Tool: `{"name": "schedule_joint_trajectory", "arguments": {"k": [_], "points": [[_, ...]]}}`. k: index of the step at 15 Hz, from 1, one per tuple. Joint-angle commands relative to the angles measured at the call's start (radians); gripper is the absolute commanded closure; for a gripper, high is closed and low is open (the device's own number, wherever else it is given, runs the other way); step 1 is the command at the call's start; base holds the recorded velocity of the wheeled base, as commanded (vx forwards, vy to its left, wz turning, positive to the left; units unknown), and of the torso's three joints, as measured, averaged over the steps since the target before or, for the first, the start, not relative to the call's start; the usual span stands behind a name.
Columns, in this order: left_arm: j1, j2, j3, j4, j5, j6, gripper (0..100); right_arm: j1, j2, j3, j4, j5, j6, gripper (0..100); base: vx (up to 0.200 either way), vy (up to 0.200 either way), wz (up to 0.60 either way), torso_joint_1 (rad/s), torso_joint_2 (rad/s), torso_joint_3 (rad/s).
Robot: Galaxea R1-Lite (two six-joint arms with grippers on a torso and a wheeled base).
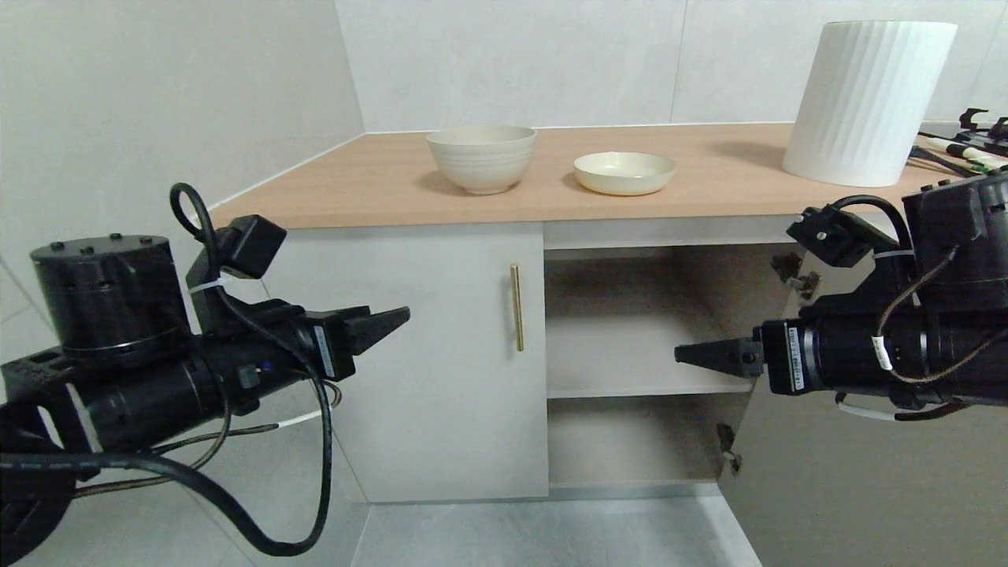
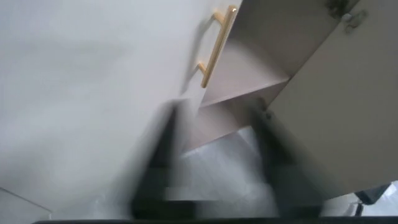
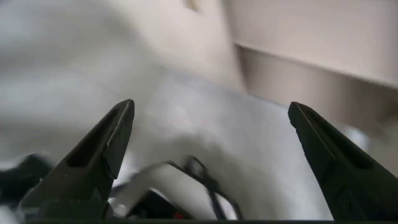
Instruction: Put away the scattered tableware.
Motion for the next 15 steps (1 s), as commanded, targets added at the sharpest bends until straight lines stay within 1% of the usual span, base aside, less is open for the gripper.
{"name": "schedule_joint_trajectory", "arguments": {"k": [1,3,4,5,6,8,12,15], "points": [[0.017,-0.078,-0.013,0.029,0.001,0.000,0,0.004,-0.009,-0.032,0.029,-0.044,-0.002,0,0.000,0.000,0.00,0.000,0.00,0.000],[0.018,-0.147,-0.038,0.115,0.002,0.000,0,0.004,-0.052,-0.001,0.031,-0.046,-0.005,0,0.000,0.000,0.00,0.000,0.00,0.000],[0.020,-0.190,-0.072,0.217,0.002,0.000,0,0.003,-0.083,0.022,0.027,-0.043,-0.029,0,0.000,0.000,0.00,0.000,0.00,0.000],[0.021,-0.211,-0.096,0.283,0.004,0.000,0,0.003,-0.095,0.029,0.029,-0.044,-0.055,0,0.000,0.000,0.00,0.000,0.00,0.000],[0.021,-0.224,-0.101,0.307,0.004,0.001,0,0.003,-0.109,0.029,0.031,-0.047,-0.061,0,0.000,0.000,0.00,0.000,0.00,0.000],[0.021,-0.225,-0.099,0.312,0.004,0.014,0,0.004,-0.129,0.029,0.031,-0.047,-0.061,0,0.000,0.000,0.00,0.000,0.00,0.000],[0.021,-0.242,-0.099,0.315,0.004,0.015,0,0.004,-0.152,0.031,0.032,-0.043,-0.061,0,0.000,0.000,0.00,0.000,0.00,0.000],[0.021,-0.251,-0.099,0.316,0.004,0.015,0,0.009,-0.156,0.031,0.032,-0.043,-0.061,0,0.200,0.000,0.00,-0.001,0.00,0.001]]}}
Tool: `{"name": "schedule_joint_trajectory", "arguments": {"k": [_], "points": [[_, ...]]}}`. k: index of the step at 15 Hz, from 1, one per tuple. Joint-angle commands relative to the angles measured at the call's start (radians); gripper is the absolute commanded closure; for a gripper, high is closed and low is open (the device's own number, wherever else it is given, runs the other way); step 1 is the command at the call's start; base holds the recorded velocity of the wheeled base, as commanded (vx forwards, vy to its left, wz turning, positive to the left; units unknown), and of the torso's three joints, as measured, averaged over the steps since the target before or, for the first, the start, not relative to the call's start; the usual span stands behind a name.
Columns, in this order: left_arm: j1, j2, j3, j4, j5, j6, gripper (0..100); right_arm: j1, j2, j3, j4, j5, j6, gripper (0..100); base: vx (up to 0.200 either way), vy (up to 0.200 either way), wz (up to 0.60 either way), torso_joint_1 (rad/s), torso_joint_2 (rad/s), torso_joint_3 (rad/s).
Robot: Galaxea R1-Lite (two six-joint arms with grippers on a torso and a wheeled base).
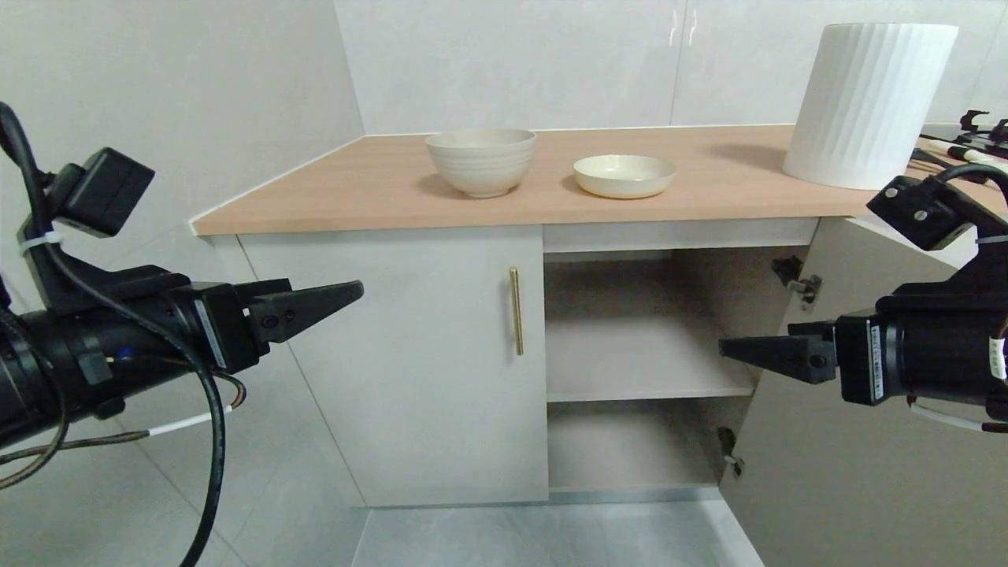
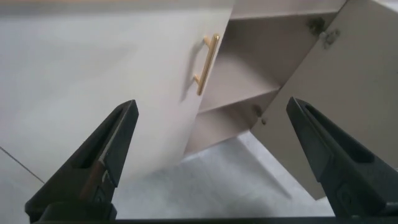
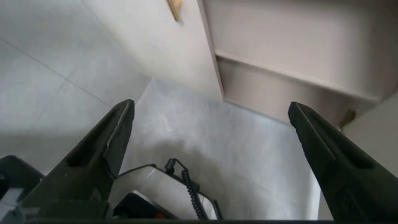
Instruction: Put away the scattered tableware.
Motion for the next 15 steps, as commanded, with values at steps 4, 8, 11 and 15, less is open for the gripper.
{"name": "schedule_joint_trajectory", "arguments": {"k": [4,8,11,15], "points": [[0.000,-0.003,0.000,0.000,0.000,-0.001,0,0.000,-0.026,0.002,0.000,0.017,0.001,0,0.200,0.000,0.00,0.007,0.00,0.000],[-0.002,-0.031,0.004,-0.002,-0.004,-0.001,0,0.000,-0.059,0.020,-0.008,0.066,-0.001,0,0.100,0.000,0.00,0.001,0.00,0.001],[-0.002,-0.054,0.003,-0.002,-0.006,-0.001,0,0.000,-0.065,0.028,-0.017,0.069,-0.018,0,0.000,0.000,0.00,0.000,0.00,0.000],[-0.002,-0.049,0.003,-0.002,-0.006,-0.001,0,0.000,-0.065,0.051,-0.063,0.069,-0.022,0,0.000,0.000,0.00,0.000,0.00,0.000]]}}
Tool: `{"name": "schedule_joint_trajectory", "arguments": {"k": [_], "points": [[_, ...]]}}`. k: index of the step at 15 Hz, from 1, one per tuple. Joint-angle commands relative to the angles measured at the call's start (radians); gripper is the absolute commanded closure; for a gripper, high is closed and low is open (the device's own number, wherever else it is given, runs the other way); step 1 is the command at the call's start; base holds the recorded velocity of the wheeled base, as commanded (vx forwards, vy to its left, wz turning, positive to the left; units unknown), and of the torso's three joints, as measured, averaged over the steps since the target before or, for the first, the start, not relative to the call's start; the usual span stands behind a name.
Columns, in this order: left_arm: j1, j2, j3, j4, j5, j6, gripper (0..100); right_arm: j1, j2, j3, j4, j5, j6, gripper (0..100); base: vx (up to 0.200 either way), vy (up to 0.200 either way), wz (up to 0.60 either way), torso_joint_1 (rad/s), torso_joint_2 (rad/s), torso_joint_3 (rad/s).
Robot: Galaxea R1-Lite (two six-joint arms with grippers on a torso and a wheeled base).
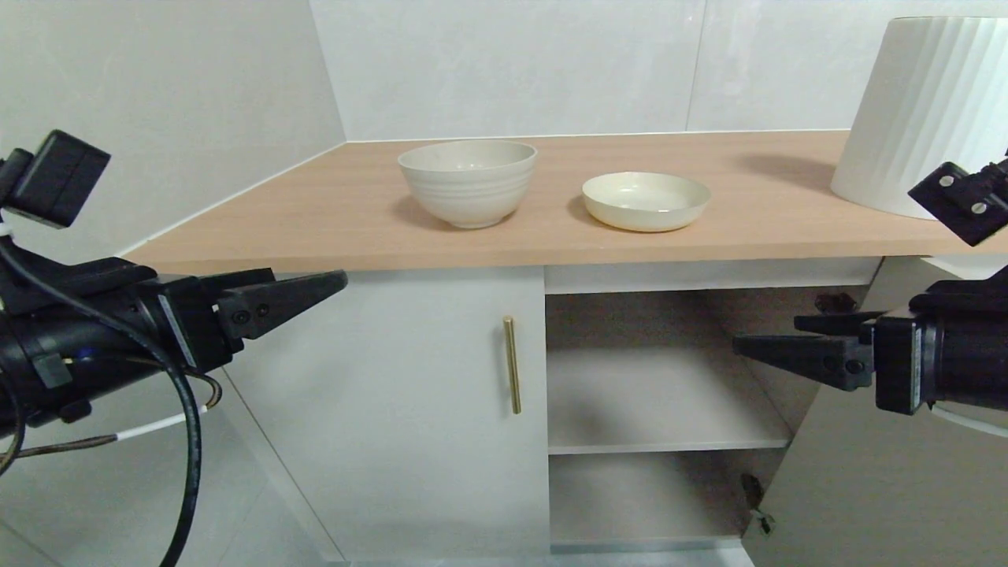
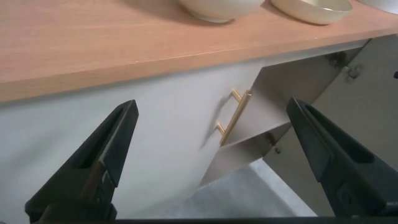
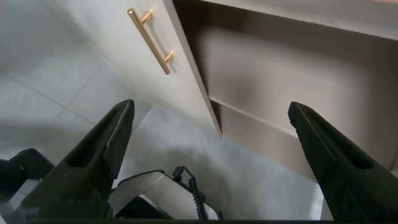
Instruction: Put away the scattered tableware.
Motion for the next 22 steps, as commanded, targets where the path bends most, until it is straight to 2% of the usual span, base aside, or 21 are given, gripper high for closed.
{"name": "schedule_joint_trajectory", "arguments": {"k": [1,4,11,20,22], "points": [[0.000,0.002,0.000,-0.001,0.000,0.000,0,0.000,-0.006,0.005,-0.002,0.000,0.000,0,0.000,0.000,0.00,0.002,-0.21,-0.207],[0.000,0.005,0.000,-0.001,0.000,0.000,0,0.000,-0.007,0.006,-0.004,0.002,0.000,0,0.000,0.000,0.00,0.023,-0.23,-0.320],[0.000,0.020,0.000,-0.003,-0.001,0.000,0,0.000,0.007,0.009,-0.006,0.002,0.000,0,0.000,0.000,0.00,0.107,-0.50,-0.341],[0.000,0.074,-0.027,-0.007,-0.003,0.000,0,-0.043,0.112,0.011,-0.122,0.002,0.002,0,0.000,0.000,0.00,0.172,-0.49,-0.313],[0.000,0.111,-0.066,-0.007,-0.003,0.000,0,-0.055,0.122,0.008,-0.141,0.002,0.002,0,0.000,0.000,0.00,0.149,-0.38,-0.224]]}}
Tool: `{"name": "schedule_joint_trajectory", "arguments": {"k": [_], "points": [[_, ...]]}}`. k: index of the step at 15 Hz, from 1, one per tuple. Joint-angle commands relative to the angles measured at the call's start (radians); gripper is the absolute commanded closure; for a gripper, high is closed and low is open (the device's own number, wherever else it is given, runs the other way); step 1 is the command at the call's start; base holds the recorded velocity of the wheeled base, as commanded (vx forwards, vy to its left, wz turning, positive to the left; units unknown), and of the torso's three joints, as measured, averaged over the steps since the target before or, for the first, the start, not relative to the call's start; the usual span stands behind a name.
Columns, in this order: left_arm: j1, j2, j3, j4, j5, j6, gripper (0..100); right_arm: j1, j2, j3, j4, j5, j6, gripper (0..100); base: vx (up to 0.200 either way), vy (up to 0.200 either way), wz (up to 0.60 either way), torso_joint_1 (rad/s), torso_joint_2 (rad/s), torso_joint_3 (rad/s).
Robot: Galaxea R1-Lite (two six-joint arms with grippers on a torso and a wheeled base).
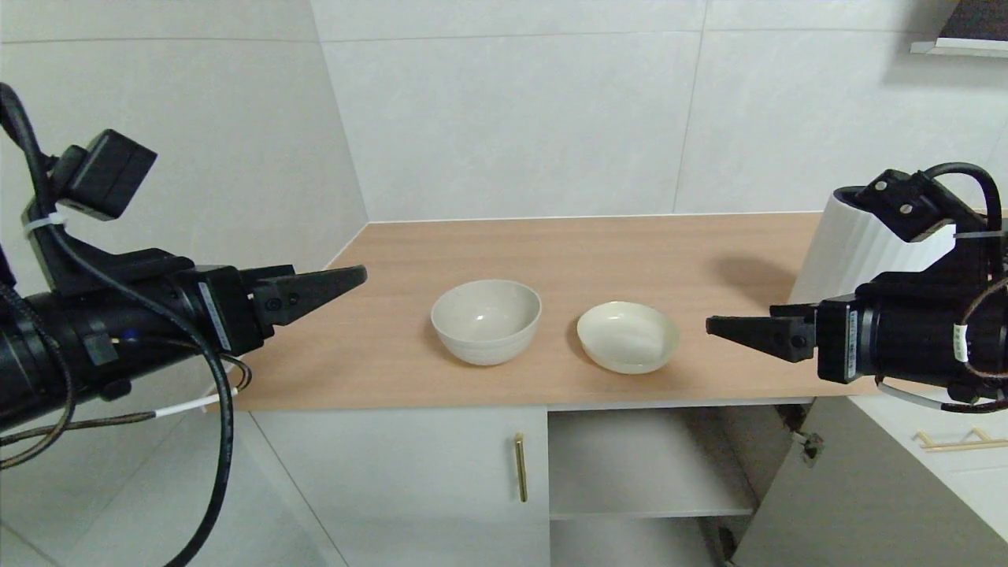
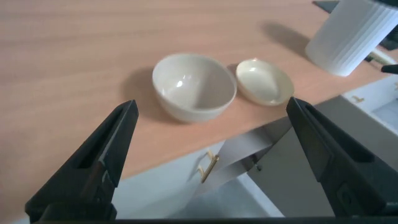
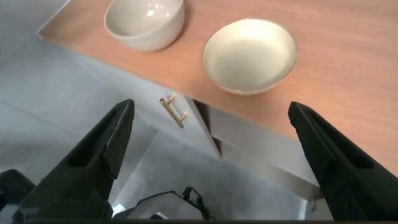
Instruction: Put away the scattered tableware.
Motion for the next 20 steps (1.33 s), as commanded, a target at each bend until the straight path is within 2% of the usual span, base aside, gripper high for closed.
{"name": "schedule_joint_trajectory", "arguments": {"k": [1,3,4,6,7,8,9,10,11,13,14,17,20], "points": [[0.002,0.052,-0.044,0.003,0.000,0.000,0,-0.014,0.034,-0.006,-0.039,0.000,0.001,0,0.000,0.000,0.00,0.071,-0.14,-0.100],[0.000,0.080,-0.076,0.007,0.002,-0.002,0,-0.015,0.098,-0.054,-0.094,-0.012,0.026,0,0.000,0.000,0.00,0.032,-0.07,-0.049],[0.003,0.132,-0.138,0.015,0.006,-0.005,0,-0.012,0.174,-0.147,-0.085,-0.056,0.135,0,0.000,0.000,0.00,0.000,0.00,0.000],[0.026,0.185,-0.230,0.105,0.012,-0.006,0,-0.014,0.249,-0.236,-0.048,-0.102,0.213,0,0.000,0.000,0.00,0.000,0.00,0.000],[0.039,0.233,-0.346,0.286,0.026,-0.009,0,-0.043,0.321,-0.325,0.033,-0.121,0.222,0,0.000,0.000,0.00,0.000,0.00,0.000],[0.045,0.265,-0.414,0.388,0.039,-0.020,0,-0.052,0.356,-0.368,0.087,-0.112,0.221,0,0.000,0.000,0.00,0.000,0.00,0.000],[0.045,0.308,-0.474,0.452,0.046,-0.049,0,-0.060,0.404,-0.428,0.130,-0.110,0.221,0,0.000,0.000,0.00,0.000,0.00,0.000],[0.045,0.339,-0.504,0.470,0.046,-0.088,0,-0.060,0.431,-0.437,0.162,-0.110,0.222,0,0.000,0.000,0.00,0.000,0.00,0.000],[0.045,0.376,-0.518,0.472,0.046,-0.106,0,-0.061,0.462,-0.437,0.170,-0.110,0.222,0,0.000,0.000,0.00,0.000,0.00,0.000],[0.045,0.446,-0.535,0.473,0.071,-0.106,0,-0.067,0.502,-0.440,0.168,-0.124,0.222,0,0.000,0.000,0.00,0.000,0.00,0.000],[0.035,0.511,-0.561,0.473,0.117,-0.106,0,-0.067,0.522,-0.442,0.167,-0.132,0.222,0,0.000,0.000,0.00,0.000,0.00,0.000],[-0.027,0.590,-0.586,0.470,0.229,-0.111,0,-0.067,0.531,-0.442,0.165,-0.145,0.222,0,0.000,0.000,0.00,0.000,0.00,0.000],[-0.072,0.649,-0.609,0.469,0.296,-0.109,0,-0.067,0.525,-0.440,0.165,-0.147,0.224,0,0.000,0.000,0.00,0.000,0.00,0.000]]}}
